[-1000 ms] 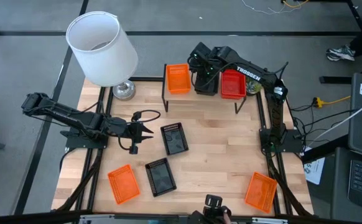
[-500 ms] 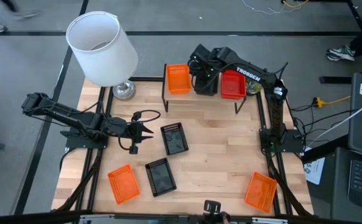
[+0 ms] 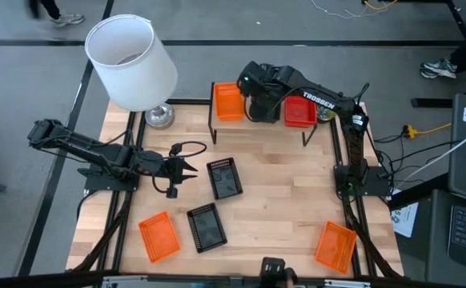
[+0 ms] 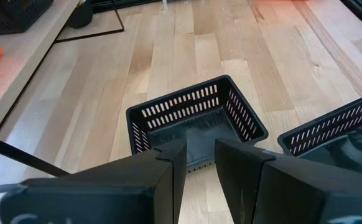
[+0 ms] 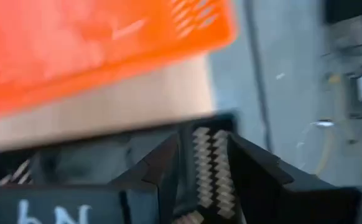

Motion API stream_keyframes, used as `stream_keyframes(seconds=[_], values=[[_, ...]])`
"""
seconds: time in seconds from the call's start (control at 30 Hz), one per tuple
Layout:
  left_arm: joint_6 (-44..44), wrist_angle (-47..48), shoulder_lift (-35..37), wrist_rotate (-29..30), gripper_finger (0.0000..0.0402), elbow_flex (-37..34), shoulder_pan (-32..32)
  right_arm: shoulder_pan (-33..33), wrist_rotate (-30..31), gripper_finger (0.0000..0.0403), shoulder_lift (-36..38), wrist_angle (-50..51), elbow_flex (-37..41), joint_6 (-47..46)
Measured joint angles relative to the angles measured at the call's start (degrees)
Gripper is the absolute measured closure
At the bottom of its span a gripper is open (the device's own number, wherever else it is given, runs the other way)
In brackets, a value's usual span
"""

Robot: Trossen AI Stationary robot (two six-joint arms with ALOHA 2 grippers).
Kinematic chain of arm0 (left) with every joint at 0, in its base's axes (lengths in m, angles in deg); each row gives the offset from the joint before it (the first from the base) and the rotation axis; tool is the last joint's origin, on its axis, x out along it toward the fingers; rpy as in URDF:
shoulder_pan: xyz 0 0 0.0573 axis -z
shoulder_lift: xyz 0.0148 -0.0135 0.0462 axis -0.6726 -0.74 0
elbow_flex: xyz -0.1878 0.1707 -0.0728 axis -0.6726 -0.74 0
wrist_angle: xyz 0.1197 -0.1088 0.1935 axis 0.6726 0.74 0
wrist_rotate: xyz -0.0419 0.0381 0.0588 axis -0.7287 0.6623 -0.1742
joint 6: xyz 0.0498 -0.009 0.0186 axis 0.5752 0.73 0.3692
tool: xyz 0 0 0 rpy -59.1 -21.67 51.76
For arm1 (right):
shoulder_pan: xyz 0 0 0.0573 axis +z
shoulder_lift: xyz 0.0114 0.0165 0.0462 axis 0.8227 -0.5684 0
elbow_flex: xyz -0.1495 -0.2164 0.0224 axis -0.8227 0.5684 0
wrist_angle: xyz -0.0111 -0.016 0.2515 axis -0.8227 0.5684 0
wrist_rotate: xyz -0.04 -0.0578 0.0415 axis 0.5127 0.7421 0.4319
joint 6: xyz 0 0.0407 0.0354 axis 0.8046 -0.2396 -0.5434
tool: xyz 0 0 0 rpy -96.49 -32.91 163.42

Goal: Stack baskets on shelf by color
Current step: Adjust the orange and black basket on the shelf

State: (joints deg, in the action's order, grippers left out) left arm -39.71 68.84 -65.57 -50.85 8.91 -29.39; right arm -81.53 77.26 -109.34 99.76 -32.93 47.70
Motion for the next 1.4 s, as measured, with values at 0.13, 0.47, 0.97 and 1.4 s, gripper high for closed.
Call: stream_keyframes(seconds=[0.13, 0.47, 0.97, 1.4], values=[[0.12, -0.01, -0.01, 0.00, 0.0325, 0.00, 0.00, -0.30, -2.65, 0.0267, 0.00, -8.59, 0.00, 3.18], [0.16, 0.04, 0.00, 0.00, 0.0325, 0.00, 0.01, -3.38, -16.77, 0.0267, -0.02, -16.67, 0.01, 3.54], [0.18, 0.47, 0.02, 0.00, 0.0325, 0.00, -0.02, -2.25, -18.61, 0.0267, -1.51, -11.58, 0.90, 2.34], [0.14, 0.45, 0.02, 0.00, 0.0325, 0.00, 0.01, 0.34, -18.46, 0.0267, -1.51, -7.50, 1.64, 1.92]])
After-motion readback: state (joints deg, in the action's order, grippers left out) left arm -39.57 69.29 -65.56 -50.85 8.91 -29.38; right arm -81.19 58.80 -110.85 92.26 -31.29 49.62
